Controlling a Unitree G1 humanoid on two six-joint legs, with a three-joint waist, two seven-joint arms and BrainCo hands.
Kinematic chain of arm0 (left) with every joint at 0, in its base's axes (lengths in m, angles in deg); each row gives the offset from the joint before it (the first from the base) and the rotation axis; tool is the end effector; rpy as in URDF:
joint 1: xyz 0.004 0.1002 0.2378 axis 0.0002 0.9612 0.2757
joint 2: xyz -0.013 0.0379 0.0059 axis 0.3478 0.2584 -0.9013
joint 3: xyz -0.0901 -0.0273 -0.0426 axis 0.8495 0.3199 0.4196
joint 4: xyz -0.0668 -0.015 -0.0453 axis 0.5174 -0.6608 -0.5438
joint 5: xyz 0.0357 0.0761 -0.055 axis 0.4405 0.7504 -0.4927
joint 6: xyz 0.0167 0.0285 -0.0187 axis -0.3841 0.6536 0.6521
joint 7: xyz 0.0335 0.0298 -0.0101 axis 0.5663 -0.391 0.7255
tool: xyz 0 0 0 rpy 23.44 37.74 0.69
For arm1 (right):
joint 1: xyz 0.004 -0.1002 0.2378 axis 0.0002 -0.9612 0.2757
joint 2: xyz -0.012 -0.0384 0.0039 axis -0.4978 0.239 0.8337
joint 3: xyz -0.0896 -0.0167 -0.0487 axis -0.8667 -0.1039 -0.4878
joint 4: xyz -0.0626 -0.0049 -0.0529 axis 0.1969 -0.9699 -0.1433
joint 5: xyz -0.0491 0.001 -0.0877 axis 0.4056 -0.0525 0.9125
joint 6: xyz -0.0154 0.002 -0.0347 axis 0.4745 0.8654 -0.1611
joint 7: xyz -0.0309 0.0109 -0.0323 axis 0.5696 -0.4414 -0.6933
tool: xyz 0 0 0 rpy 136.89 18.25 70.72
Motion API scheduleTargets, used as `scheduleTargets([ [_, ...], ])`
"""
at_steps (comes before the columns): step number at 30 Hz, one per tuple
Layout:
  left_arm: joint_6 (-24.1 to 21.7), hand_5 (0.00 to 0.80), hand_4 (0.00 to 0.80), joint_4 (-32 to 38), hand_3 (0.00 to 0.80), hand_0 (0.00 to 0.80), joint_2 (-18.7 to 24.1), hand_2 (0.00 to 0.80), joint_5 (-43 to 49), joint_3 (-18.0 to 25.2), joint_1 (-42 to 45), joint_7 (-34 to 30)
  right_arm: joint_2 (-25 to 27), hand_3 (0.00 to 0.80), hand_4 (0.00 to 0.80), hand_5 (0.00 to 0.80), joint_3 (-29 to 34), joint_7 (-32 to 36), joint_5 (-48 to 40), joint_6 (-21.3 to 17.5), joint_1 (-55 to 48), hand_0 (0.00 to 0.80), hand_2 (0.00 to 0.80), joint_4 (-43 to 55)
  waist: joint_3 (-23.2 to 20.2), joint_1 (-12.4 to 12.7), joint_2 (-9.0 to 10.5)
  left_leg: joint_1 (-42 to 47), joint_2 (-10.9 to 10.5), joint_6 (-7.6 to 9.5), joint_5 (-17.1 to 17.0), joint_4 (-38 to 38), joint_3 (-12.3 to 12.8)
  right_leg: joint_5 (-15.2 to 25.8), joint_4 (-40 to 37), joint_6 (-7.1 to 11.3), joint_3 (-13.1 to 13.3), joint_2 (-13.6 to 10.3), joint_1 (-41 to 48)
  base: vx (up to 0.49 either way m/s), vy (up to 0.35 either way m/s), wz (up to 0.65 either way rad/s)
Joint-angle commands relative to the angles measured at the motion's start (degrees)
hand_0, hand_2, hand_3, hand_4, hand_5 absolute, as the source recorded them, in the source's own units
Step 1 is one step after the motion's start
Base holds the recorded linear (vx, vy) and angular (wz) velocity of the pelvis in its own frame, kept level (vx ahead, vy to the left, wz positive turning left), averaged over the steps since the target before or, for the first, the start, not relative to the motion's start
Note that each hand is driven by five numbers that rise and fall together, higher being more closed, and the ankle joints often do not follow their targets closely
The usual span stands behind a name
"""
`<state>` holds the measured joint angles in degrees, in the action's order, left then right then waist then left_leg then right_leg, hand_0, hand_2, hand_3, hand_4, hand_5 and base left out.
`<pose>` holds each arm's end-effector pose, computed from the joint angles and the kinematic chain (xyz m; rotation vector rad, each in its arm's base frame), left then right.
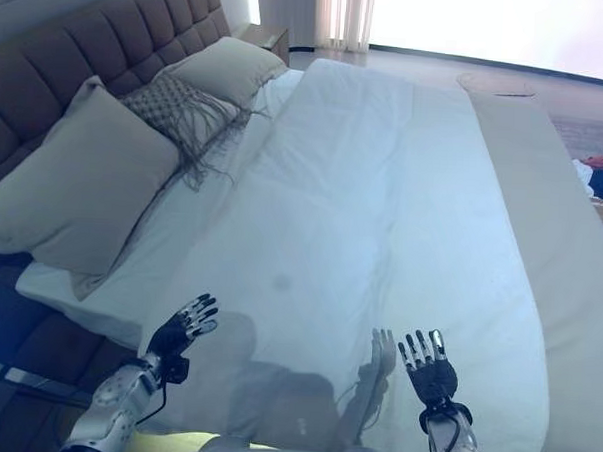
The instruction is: Make the bed neatly
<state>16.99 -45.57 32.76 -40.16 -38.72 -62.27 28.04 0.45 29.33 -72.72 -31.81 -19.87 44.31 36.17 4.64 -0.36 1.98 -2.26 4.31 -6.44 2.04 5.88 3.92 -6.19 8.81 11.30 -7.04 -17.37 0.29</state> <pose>0.1509 0.2336 -0.0269 -0.1414 0.3931 -0.1967 0.1155 -0.2277 -0.0386 1.0607 0.3683 -0.3629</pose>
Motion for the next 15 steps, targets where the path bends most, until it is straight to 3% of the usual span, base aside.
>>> scheduleTargets([
  [1,-0.7,0.000,0.000,1.3,0.000,0.000,2.8,0.000,-2.0,0.3,-4.1,0.8,-0.6,0.000,0.000,0.000,0.7,2.2,-1.5,-3.3,-0.2,0.000,0.000,7.0,-0.8,-1.0,1.58,-1.5,-1.3,4.51,6.5,7.0,0.0,27.0,-3.0,3.70,3.9,-10.0,-12.2,-0.098,0.257,-0.11],
  [3,-0.8,0.000,0.000,0.9,0.000,0.000,2.9,0.000,-1.4,0.4,-5.0,1.8,-0.9,0.000,0.000,0.000,-0.1,2.8,-1.2,-3.4,-0.4,0.000,0.000,7.1,-0.8,-1.7,1.39,-1.9,-2.0,5.26,6.6,6.9,1.5,27.7,-0.5,3.70,4.3,-10.1,-14.4,-0.089,0.236,-0.08],
  [4,-0.9,0.000,0.000,0.6,0.000,0.000,2.9,0.000,-1.6,0.4,-5.4,2.4,-1.0,0.000,0.000,0.000,-0.2,3.0,-1.1,-3.1,-0.7,0.000,0.000,6.8,-1.0,-2.0,1.10,-2.4,-2.4,6.06,6.0,6.5,2.5,26.1,2.3,3.49,4.5,-9.4,-14.9,-0.101,0.278,-0.12],
  [6,-0.1,0.000,0.000,0.5,0.000,0.000,2.7,0.000,-2.4,0.1,-5.9,4.3,-0.9,0.000,0.000,0.000,-0.7,3.0,-1.2,-2.2,-1.3,0.000,0.000,6.3,-1.8,-2.0,0.46,-3.2,-3.1,7.56,4.1,4.8,4.0,21.9,8.9,2.30,3.1,-5.8,-14.7,-0.132,0.317,-0.03],
  [7,0.1,0.000,0.000,0.2,0.000,0.000,2.4,0.000,-1.5,0.2,-6.1,5.1,-0.4,0.000,0.000,0.000,-1.7,3.6,-2.0,-2.4,-1.6,0.000,0.000,6.7,-2.3,-1.2,0.39,-3.4,-3.6,8.52,3.0,3.9,5.6,17.8,13.4,1.06,-0.7,-2.9,-14.0,-0.121,0.219,0.01],
  [8,0.3,0.000,0.000,0.0,0.000,0.000,2.3,0.000,-1.2,0.2,-6.1,5.4,-0.2,0.000,0.000,0.000,-2.2,3.7,-2.2,-2.5,-1.7,0.000,0.000,7.0,-2.5,-0.9,0.41,-3.5,-3.7,8.78,2.6,3.6,6.3,16.4,15.0,0.65,-2.0,-2.0,-13.8,-0.147,0.190,-0.11],
  [9,-0.4,0.000,0.000,-1.6,0.000,0.000,2.1,0.000,-0.9,-0.1,-6.5,5.6,0.2,0.000,0.000,0.000,-3.2,2.9,-2.5,-3.3,-1.8,0.000,0.000,7.4,-3.1,-0.4,0.63,-3.7,-4.0,9.33,1.6,2.7,7.5,14.3,16.5,-0.78,-4.2,0.5,-12.8,-0.116,0.090,-0.17],
  [15,-1.6,0.000,0.000,-4.7,0.000,0.000,0.5,0.000,-1.3,-0.1,-6.8,7.1,1.6,0.000,0.000,0.000,-3.9,2.6,-2.9,-3.1,-2.0,0.000,0.000,7.7,-4.2,-0.8,1.34,-2.9,-5.7,8.58,-1.3,-0.8,7.4,10.2,10.9,-2.72,-4.7,9.0,-8.2,-0.085,-0.008,-0.06],
])
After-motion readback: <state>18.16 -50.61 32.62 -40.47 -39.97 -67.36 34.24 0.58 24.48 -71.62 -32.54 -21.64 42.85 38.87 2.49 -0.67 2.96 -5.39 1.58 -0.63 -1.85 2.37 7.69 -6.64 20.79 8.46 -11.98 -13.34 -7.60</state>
